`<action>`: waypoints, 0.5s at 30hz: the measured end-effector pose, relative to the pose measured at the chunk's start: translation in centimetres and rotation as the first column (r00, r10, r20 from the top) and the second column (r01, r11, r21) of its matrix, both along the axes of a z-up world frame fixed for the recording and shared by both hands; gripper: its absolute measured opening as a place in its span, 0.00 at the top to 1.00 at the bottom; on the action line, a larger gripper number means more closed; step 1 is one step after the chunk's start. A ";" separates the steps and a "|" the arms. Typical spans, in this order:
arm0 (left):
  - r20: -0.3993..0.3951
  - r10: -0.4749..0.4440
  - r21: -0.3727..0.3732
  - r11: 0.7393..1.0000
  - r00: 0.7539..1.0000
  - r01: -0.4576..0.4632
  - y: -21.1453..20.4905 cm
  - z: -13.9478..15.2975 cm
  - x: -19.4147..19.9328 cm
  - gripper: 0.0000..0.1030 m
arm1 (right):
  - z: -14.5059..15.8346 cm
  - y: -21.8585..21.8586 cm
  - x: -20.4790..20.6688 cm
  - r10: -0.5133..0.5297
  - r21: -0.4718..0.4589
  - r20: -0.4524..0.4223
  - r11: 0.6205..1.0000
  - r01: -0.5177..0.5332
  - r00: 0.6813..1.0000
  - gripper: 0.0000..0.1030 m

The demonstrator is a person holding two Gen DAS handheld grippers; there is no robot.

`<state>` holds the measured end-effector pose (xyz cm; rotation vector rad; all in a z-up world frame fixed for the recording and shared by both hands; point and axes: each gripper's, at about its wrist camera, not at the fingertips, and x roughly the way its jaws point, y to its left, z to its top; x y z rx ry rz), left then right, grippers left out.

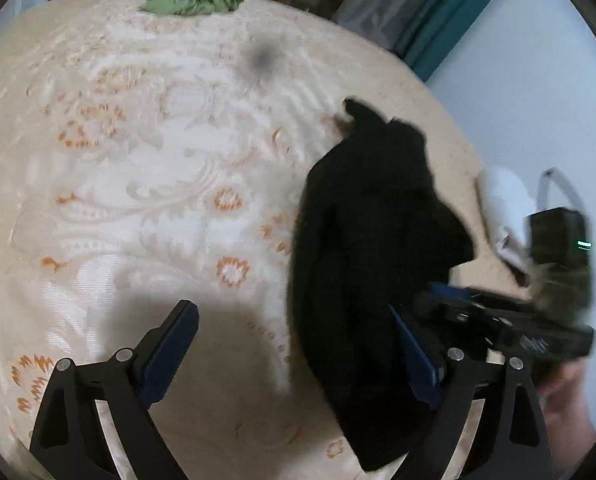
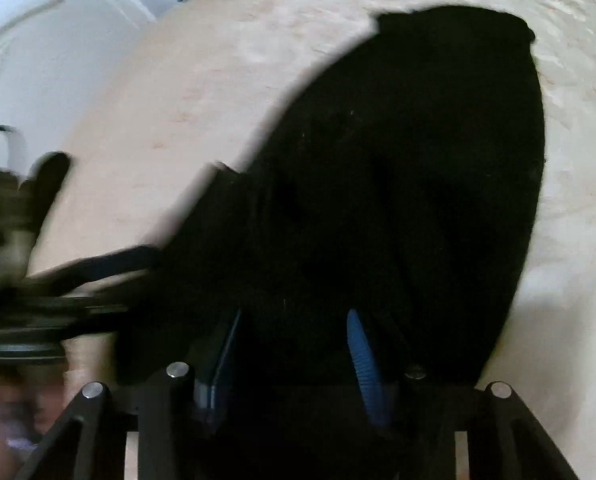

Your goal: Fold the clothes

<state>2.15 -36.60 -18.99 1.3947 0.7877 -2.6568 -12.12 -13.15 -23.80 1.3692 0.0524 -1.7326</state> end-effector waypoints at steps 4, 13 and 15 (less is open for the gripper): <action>-0.057 -0.075 -0.024 0.997 0.996 0.074 2.0 1.0 -0.3 0.08 | -0.1 0.3 -0.7 -0.032 -0.012 0.033 0.999 0.032 0.999 0.57; 0.024 -0.134 -0.233 0.963 0.991 0.136 5.9 0.1 -1.5 0.01 | 6.2 3.8 7.5 -0.132 0.161 -0.334 0.968 0.194 0.933 0.00; 0.036 -0.122 -0.224 0.966 0.992 0.127 5.5 0.1 -1.5 0.01 | 5.8 4.6 9.5 -0.136 0.192 -0.347 0.958 0.212 0.928 0.00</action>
